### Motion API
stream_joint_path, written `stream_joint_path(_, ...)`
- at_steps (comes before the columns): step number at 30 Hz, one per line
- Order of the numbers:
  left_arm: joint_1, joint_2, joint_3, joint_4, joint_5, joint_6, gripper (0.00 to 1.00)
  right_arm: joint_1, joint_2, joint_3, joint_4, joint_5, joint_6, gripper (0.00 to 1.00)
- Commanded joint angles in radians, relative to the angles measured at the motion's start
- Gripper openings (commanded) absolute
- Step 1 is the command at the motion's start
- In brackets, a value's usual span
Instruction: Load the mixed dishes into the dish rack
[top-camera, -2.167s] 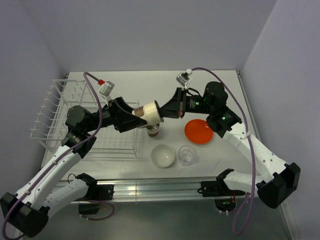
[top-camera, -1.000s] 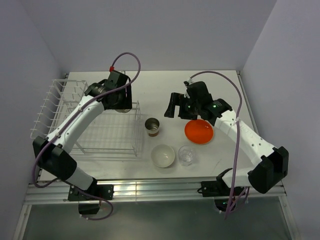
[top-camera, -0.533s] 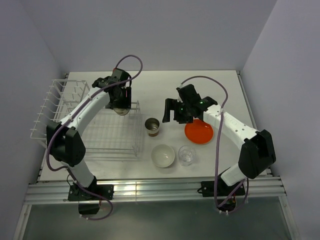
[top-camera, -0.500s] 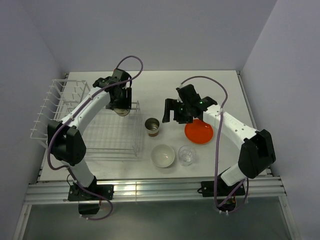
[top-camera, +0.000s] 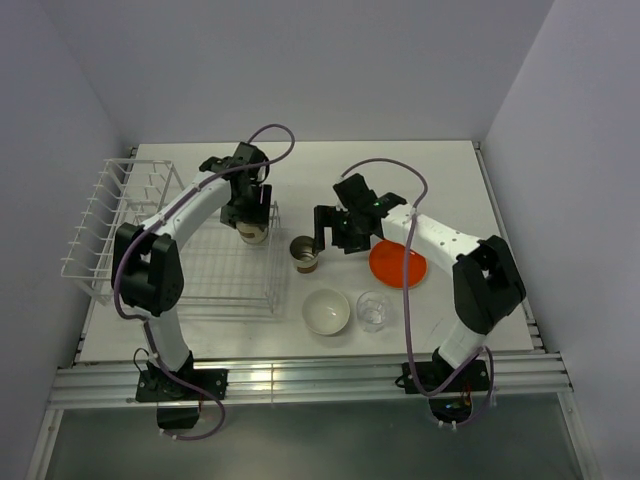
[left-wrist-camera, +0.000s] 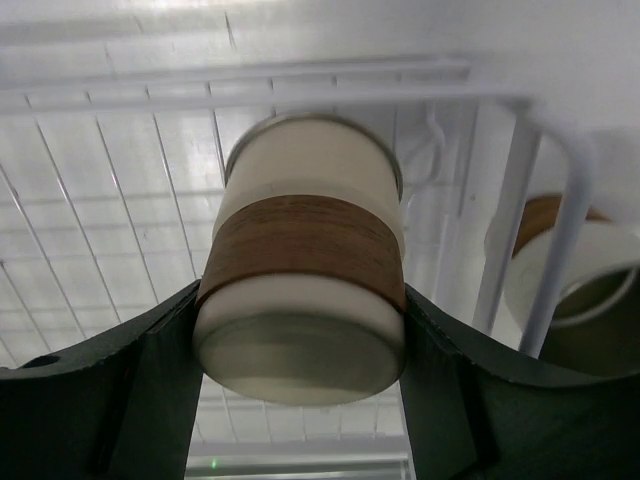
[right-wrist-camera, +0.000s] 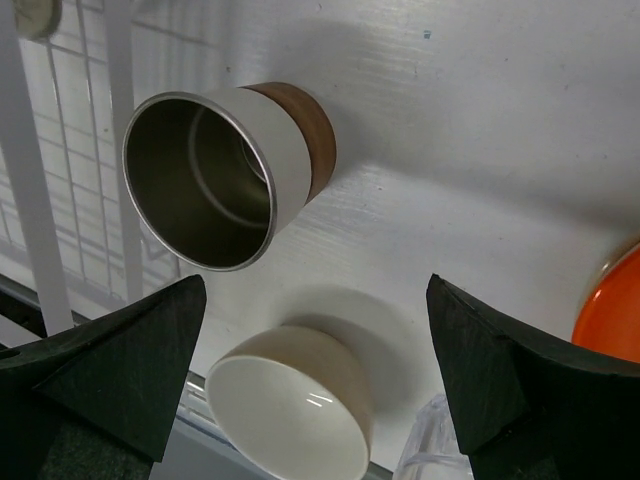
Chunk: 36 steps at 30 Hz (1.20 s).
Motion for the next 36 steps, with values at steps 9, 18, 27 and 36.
stream_joint_path(9, 0.011, 0.015, 0.023, 0.064, 0.016, 0.004, 0.62, 0.032, 0.064, 0.097, 0.058, 0.013, 0.029, 0.96)
stream_joint_path(18, 0.011, -0.072, -0.011, 0.085, 0.003, -0.022, 0.99, 0.058, 0.124, 0.145, 0.046, 0.032, 0.041, 0.95)
stream_joint_path(27, 0.008, -0.299, -0.106, 0.110, -0.033, -0.094, 0.99, 0.121, -0.048, -0.076, 0.029, 0.165, -0.041, 0.94)
stream_joint_path(36, -0.053, -0.584, -0.232, 0.176, 0.141, -0.168, 0.97, 0.170, -0.266, -0.305, 0.061, 0.106, -0.121, 0.89)
